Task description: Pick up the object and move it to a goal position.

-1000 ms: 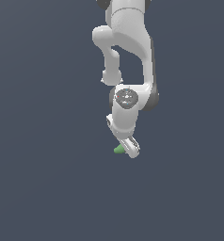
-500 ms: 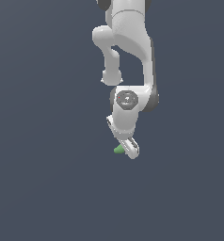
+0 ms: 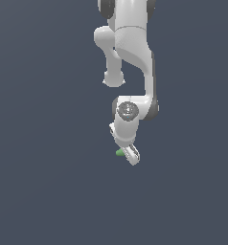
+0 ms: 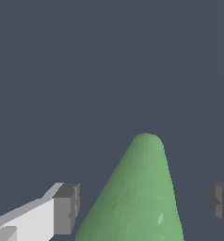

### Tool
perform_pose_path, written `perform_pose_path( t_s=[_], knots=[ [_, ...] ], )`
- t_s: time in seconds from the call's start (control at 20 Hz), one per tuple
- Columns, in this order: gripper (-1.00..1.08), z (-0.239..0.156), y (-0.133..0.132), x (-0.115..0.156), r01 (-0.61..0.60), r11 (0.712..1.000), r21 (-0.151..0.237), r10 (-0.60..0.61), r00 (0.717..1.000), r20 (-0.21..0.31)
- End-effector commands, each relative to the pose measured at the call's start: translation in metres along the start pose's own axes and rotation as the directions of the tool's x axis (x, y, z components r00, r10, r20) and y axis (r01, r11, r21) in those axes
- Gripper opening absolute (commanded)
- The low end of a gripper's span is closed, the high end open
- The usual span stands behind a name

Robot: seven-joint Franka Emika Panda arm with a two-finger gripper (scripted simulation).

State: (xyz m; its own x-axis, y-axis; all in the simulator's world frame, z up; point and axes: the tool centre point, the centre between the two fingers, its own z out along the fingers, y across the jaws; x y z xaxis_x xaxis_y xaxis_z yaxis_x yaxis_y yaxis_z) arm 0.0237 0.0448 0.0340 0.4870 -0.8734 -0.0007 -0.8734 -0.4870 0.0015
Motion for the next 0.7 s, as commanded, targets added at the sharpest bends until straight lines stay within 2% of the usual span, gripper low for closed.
perform_pose_path(
  t_s=[0.0, 0.1, 0.15, 0.65],
  knots=[
    [1.0, 0.0053, -0.0009, 0.0003, 0.0, 1.0, 0.001, 0.0, 1.0, -0.001],
    [1.0, 0.0058, -0.0014, 0.0006, 0.0, 1.0, 0.001, 0.0, 1.0, -0.001],
    [-1.0, 0.0058, -0.0014, 0.0006, 0.0, 1.0, 0.001, 0.0, 1.0, -0.001],
    [-1.0, 0.0054, -0.0016, 0.0003, 0.0, 1.0, 0.002, 0.0, 1.0, -0.001]
  ],
)
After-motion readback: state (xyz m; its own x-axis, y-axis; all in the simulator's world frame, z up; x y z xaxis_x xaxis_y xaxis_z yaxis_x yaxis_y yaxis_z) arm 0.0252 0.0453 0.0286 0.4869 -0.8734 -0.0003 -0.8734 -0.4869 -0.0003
